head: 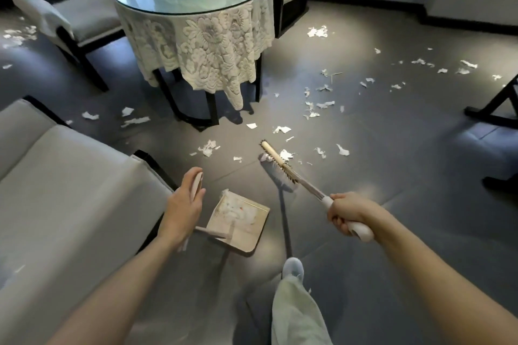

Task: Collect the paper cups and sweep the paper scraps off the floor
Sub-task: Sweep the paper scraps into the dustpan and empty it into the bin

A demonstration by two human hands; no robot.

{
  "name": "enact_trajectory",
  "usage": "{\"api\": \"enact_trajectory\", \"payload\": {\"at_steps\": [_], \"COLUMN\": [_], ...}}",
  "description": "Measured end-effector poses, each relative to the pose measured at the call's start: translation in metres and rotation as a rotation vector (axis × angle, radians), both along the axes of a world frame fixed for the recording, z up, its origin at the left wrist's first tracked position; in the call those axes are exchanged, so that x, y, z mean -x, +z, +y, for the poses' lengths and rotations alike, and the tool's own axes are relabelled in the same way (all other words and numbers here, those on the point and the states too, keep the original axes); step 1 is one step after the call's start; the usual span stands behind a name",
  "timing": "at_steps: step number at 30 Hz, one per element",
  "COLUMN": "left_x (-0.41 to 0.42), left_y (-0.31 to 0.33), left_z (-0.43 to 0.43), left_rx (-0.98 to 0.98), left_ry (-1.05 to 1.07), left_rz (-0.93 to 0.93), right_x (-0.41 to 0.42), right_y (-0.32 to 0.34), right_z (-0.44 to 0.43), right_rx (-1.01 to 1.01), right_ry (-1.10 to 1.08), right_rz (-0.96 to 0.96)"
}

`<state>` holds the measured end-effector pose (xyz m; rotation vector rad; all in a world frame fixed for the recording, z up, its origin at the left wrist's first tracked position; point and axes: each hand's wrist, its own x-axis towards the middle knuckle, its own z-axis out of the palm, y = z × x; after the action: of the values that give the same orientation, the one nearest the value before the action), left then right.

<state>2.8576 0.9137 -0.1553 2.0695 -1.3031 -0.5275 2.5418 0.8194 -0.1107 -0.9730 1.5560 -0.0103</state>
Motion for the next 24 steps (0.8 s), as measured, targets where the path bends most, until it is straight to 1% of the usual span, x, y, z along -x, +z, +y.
{"api": "enact_trajectory", "payload": {"at_steps": [3,10,13,19,24], "left_x": [0.002,0.026,0.031,0.033,0.023], "left_y": [0.001,0.005,0.005,0.006,-0.003], "left_z": [-0.061,-0.179,-0.218,-0.289,-0.323], "left_rx": [0.005,-0.053,-0.096,-0.190,-0.196], "left_ry": [-0.020,-0.085,-0.127,-0.212,-0.246], "left_rz": [-0.044,-0.011,-0.003,0.003,-0.044], "right_x": [0.011,0.050,0.067,0.099,0.107], "right_y": [-0.014,-0.027,-0.037,-0.063,-0.086], "right_z": [-0.065,-0.187,-0.222,-0.276,-0.310], "right_rx": [0.010,0.009,0.028,0.080,0.098], "right_ry": [-0.070,-0.163,-0.201,-0.209,-0.213], "right_rz": [0.017,0.099,0.138,0.239,0.275]}}
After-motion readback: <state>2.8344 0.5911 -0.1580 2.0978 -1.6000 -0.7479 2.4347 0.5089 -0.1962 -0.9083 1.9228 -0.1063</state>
